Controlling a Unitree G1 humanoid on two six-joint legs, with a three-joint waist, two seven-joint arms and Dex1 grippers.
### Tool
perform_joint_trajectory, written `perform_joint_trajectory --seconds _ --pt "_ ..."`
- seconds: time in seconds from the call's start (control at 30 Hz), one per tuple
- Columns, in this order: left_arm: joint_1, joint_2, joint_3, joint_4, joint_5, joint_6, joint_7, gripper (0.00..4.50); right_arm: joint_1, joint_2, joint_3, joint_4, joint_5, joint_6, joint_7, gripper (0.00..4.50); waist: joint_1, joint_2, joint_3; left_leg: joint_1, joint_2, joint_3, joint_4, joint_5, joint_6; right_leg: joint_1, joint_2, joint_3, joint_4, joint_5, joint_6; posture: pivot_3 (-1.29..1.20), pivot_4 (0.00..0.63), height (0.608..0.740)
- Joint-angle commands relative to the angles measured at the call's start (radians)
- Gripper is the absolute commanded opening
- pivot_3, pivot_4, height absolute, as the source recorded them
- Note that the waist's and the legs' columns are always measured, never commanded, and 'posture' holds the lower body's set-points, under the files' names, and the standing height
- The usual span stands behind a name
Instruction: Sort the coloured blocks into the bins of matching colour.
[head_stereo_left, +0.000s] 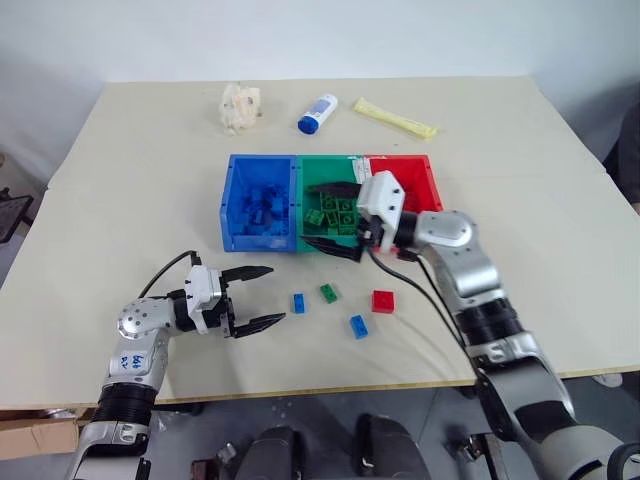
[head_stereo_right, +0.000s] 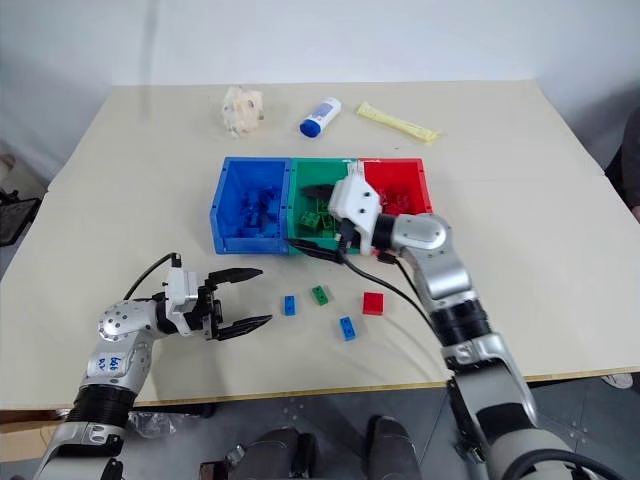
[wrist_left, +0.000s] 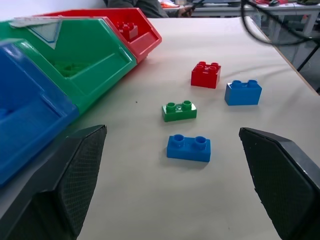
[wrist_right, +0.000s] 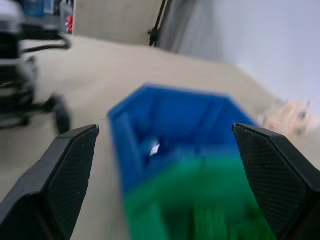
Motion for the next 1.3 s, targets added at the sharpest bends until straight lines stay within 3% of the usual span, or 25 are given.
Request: perform_joint_trajectory --seconds 0.03,0.17,0.33,0.6,0.7,0.9,1.17,1.3 --pt "-0.015 0.011 0.003 0.008 -0.004 -0.017 -0.026 4.50 0.086 -0.121 -0.048 -0.165 0.071 0.108 0.078 4.47 0.003 0.000 0.000 0.000 0.000 0.000 0.000 0.000 0.000 0.000 0.000 0.000 0.000 0.000 0.000 0.00 0.150 0.740" --pt "-0.026 0.018 0.004 0.029 -0.005 -0.018 -0.052 4.50 0.187 -0.246 -0.078 -0.244 0.078 0.171 0.101 4.47 0.011 0.000 0.000 0.000 0.000 0.002 0.000 0.000 0.000 0.001 -0.001 0.000 -0.002 0.000 0.000 0.00 0.150 0.740" --pt "-0.029 0.044 0.005 0.053 -0.010 -0.017 -0.105 4.50 0.420 -0.446 -0.225 -0.354 0.124 0.242 0.141 4.47 0.032 0.000 0.000 0.000 0.001 0.004 0.000 0.000 0.000 0.001 -0.001 0.000 -0.005 0.000 0.000 0.00 0.150 0.740" --pt "-0.019 0.062 0.009 0.055 -0.014 -0.008 -0.141 4.50 0.657 -0.585 -0.365 -0.454 0.136 0.304 0.136 4.47 0.049 0.000 0.000 0.000 0.002 0.005 0.001 0.000 0.000 0.002 -0.001 0.003 -0.007 0.000 0.000 0.00 0.150 0.740" --pt "-0.018 0.061 0.008 0.052 -0.013 -0.006 -0.141 4.50 0.657 -0.583 -0.356 -0.475 0.142 0.318 0.114 4.47 0.050 0.000 0.000 0.000 0.002 0.005 0.001 0.000 0.000 0.002 -0.002 0.004 -0.008 0.000 0.000 0.00 0.150 0.740" --pt "0.010 0.050 0.006 0.012 -0.015 0.000 -0.124 4.50 0.509 -0.497 -0.182 -0.463 0.092 0.354 0.054 4.47 0.046 0.000 0.000 0.000 0.004 0.005 0.001 -0.001 -0.001 0.002 -0.002 0.007 -0.009 0.000 0.000 0.00 0.150 0.740" --pt "0.095 0.055 0.022 -0.083 -0.031 0.031 -0.089 4.50 0.360 -0.392 -0.010 -0.294 -0.017 0.281 0.060 4.47 0.049 0.000 0.000 0.000 0.002 0.004 0.001 -0.001 -0.001 0.002 -0.001 0.006 -0.009 0.000 0.000 0.00 0.150 0.740" --pt "0.125 0.062 0.027 -0.116 -0.034 0.038 -0.079 4.50 0.332 -0.370 0.016 -0.246 -0.041 0.256 0.074 4.47 0.048 0.000 0.000 0.000 0.003 0.004 0.001 -0.001 -0.001 0.002 -0.001 0.005 -0.009 0.000 0.000 0.00 0.150 0.740"
